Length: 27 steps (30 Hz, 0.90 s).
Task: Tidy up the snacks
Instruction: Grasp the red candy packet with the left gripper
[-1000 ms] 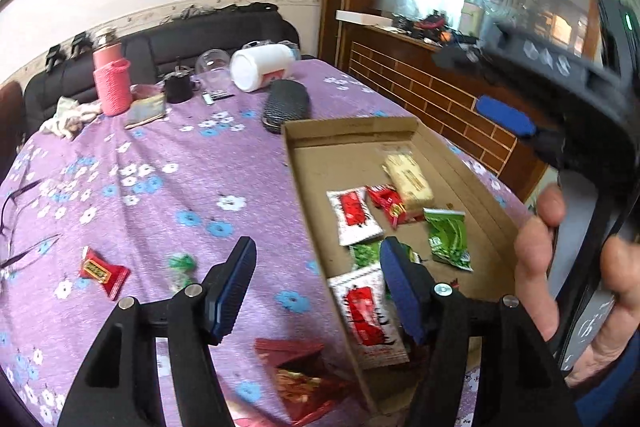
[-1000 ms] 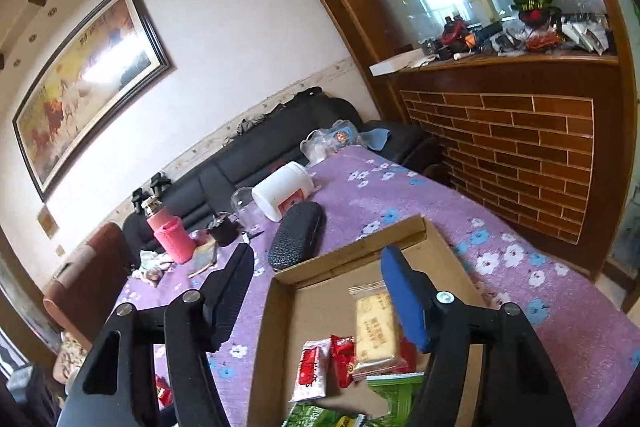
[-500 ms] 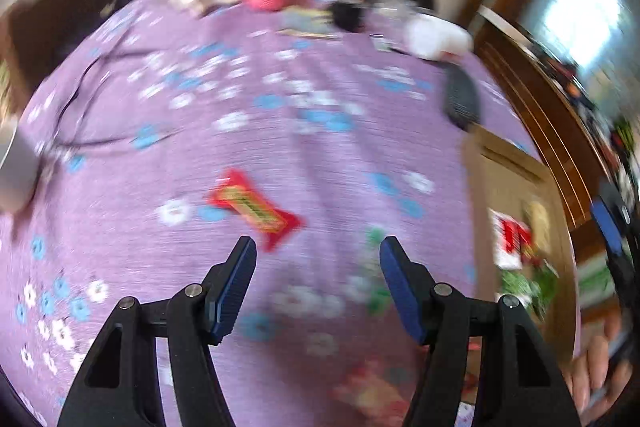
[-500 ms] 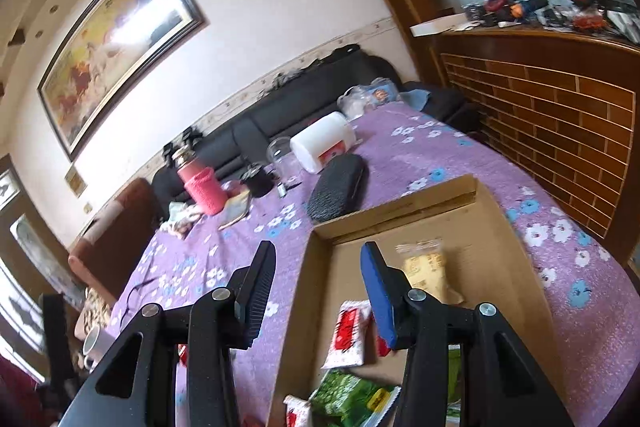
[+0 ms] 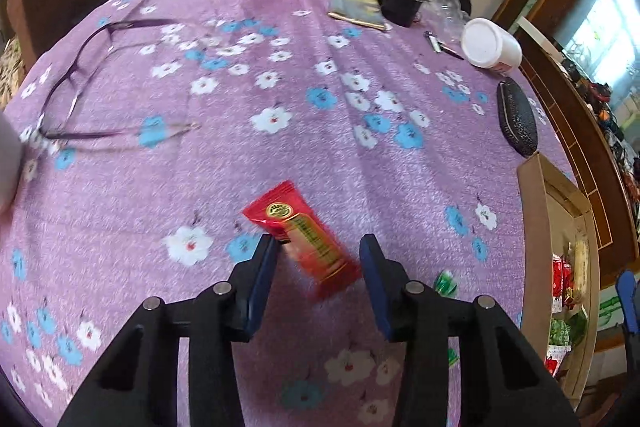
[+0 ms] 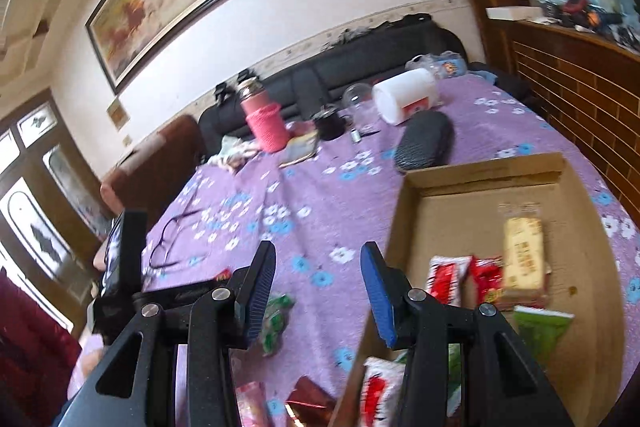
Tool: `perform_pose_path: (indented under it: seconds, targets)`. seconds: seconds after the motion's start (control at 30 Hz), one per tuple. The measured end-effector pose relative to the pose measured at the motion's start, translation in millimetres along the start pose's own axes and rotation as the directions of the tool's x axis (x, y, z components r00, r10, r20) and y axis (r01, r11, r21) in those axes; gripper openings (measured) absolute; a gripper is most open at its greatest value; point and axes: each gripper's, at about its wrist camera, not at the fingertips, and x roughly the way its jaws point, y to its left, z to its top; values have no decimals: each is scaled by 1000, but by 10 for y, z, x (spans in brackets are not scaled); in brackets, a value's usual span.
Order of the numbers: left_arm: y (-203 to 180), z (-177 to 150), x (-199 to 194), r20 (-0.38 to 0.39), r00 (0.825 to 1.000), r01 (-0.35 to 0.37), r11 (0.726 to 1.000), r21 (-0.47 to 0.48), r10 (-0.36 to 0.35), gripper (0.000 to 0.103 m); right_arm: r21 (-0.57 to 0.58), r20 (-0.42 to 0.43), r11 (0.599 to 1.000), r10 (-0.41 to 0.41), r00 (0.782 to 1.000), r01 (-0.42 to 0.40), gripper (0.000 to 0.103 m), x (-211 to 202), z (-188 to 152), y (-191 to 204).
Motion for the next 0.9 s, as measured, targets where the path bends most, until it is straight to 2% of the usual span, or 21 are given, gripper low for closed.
perform_pose_path:
  seconds: [0.13,0.2,0.23,0.43,0.47,0.53,0.63,0.73,0.9]
  targets:
    - [-33,58,55,23,1000,-6,1000,31,5,39,-61,-27,998,2,1000,-3,48,98,-78,174]
    - [-19,68,64,24,1000,-14,999,36,13,20,-91,-51,996,-2,999,-3,48,158,-129,238]
    - [-9,67,68,22,1000,-11,999,36,11,18,-109,-66,994,-10,998,3,48,200,-160,276]
    - [72,60,-4,43,999,-33,999,35,32,17,-129,-206,992,-24,978,-3,48,488,-312,366]
    - [91,63,-21,44,999,-29,999,31,28,17,-113,-246,994,-23,969,-5,48,571,-344,365]
    - [113,62,-46,51,998,-31,999,25,29,17,-87,-308,996,-27,951,0,40,705,-396,374]
    - [143,61,-69,50,998,-23,1000,16,22,17,-45,-364,999,-29,931,14,36,830,-411,382]
    - [149,56,-93,57,998,-26,1000,16,25,17,-43,-394,999,-34,919,18,36,932,-395,478]
    - [149,28,-123,60,998,-21,1000,16,20,17,-90,-410,991,-127,903,99,36,1139,-373,577]
